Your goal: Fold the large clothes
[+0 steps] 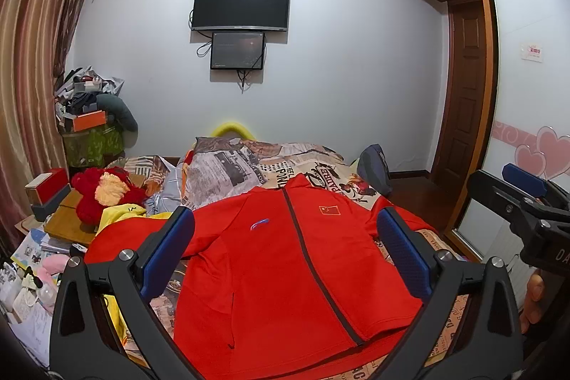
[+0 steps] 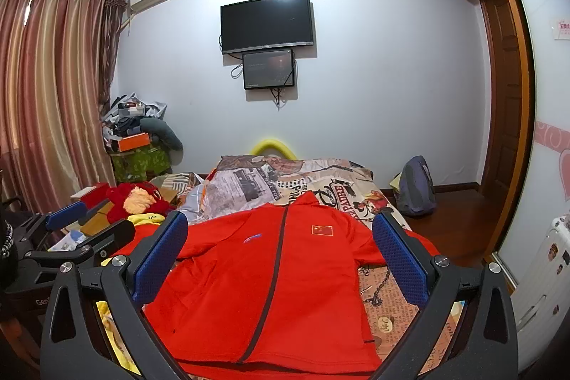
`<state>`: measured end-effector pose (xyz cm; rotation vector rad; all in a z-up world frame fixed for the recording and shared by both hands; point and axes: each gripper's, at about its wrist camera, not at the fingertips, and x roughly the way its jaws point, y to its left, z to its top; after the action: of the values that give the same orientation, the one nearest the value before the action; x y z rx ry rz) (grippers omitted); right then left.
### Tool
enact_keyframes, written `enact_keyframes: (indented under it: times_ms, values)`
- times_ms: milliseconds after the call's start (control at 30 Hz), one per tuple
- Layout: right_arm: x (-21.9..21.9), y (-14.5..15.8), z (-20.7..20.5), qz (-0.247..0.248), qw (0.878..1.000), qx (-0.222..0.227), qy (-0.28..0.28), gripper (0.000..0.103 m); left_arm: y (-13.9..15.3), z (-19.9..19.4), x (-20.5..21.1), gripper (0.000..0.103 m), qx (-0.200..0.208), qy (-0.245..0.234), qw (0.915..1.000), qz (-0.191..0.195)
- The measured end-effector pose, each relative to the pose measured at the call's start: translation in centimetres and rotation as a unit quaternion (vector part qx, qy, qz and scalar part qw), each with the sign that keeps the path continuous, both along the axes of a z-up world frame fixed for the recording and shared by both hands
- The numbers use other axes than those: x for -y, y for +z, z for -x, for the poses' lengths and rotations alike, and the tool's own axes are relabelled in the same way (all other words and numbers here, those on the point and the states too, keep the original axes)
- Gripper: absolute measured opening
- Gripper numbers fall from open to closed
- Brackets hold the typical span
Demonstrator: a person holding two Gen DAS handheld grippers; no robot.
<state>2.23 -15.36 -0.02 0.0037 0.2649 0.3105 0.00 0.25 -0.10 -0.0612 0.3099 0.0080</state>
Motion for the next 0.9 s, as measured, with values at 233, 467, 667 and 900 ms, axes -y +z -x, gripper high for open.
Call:
enact_keyframes:
  times_ms: [233, 467, 667, 900]
  values:
    - [-0.48, -0.10, -0.04, 0.001, 1.000, -0.001, 0.002, 0.103, -0.45, 0.03, -0.21, 0.103, -0.002, 0.005, 1.0000, 0.002]
    - [-0.83, -0.50, -0.07, 0.002, 1.000, -0.004, 0.004, 0.103, -0.51, 0.01, -0.24, 0.103, -0.005, 0.006, 1.0000, 0.003]
    - [-0.78, -0.40, -0.14, 0.002, 1.000, -0.006, 0.004, 0.103, -0.35, -0.15, -0.22, 0.103, -0.006, 0.007, 0.9999, 0.004]
    - [-0.72, -0.59, -0.15, 0.004, 1.000, -0.006, 0.005, 0.103, -0.34, -0.24, 0.00, 0.103, -0.008, 0.006, 0.9999, 0.003]
